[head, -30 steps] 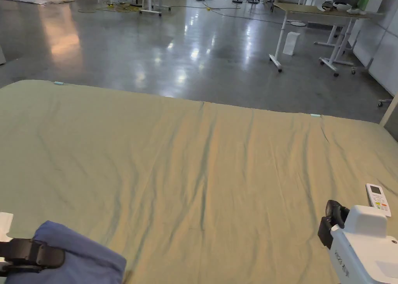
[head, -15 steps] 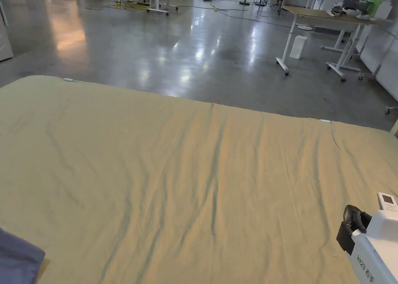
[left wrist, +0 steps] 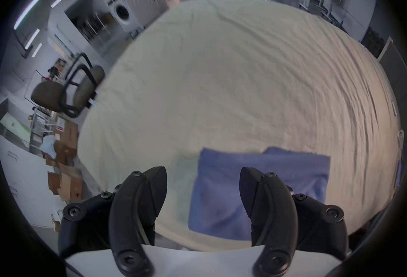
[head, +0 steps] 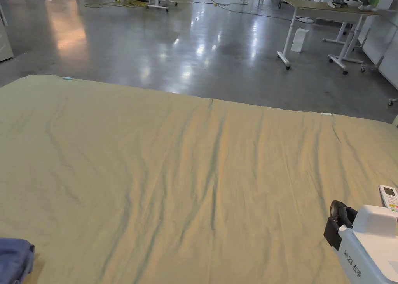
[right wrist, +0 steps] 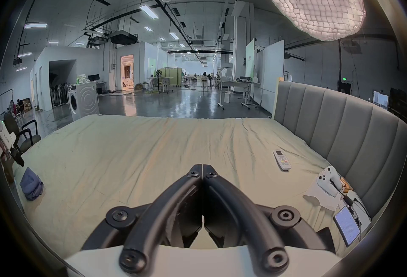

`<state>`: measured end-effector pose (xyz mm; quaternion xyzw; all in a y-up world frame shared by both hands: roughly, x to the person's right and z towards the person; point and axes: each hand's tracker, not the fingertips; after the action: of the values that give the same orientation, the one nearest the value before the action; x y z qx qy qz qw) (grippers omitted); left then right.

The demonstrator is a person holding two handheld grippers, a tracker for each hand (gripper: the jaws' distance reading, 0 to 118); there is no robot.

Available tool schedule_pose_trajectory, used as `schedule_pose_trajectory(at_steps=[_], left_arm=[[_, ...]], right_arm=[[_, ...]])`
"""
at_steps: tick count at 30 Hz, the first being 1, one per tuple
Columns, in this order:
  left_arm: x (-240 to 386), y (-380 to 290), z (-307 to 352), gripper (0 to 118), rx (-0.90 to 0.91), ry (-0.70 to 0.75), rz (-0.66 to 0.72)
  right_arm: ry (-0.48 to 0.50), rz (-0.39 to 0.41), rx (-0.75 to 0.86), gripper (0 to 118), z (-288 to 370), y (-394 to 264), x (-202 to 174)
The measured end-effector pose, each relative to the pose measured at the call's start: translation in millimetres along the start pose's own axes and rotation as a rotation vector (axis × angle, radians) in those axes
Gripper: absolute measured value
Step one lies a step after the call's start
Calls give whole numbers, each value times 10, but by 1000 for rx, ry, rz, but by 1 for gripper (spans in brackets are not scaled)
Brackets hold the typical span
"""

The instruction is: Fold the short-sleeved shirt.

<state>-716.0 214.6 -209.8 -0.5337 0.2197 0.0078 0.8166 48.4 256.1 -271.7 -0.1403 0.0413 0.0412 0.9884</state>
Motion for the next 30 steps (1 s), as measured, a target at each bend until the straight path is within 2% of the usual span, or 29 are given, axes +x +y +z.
schedule_pose_trajectory(at_steps=[2,6,11,16,18,20,23,26,30], left_arm=[[88,26,88,70,53,18,36],[535,-67,356,70,266,-106,55],[1600,-306,755,69,493,-331,81],[2543,-528,1054,68,637,-452,63],[2894,-614,1201,67,699,-469,74],[3157,-638,1186,65,776,-417,55],[3511,-688,1342,47,843,-372,36],[3798,-771,1474,16,880,-331,-29],[3931,-881,1620,6,901,-332,-47]], right_arm=[[-1,9,-1,0,43,34,-21],[5,27,7,0,43,5,-40],[13,28,16,0,49,4,-93],[0,14,31,0,32,-16,-84],[-7,16,41,0,31,-12,-101],[-15,12,52,0,26,-4,-101],[-18,7,66,0,29,5,-100],[-14,8,75,0,37,2,-103],[-17,11,88,0,134,-11,-115]])
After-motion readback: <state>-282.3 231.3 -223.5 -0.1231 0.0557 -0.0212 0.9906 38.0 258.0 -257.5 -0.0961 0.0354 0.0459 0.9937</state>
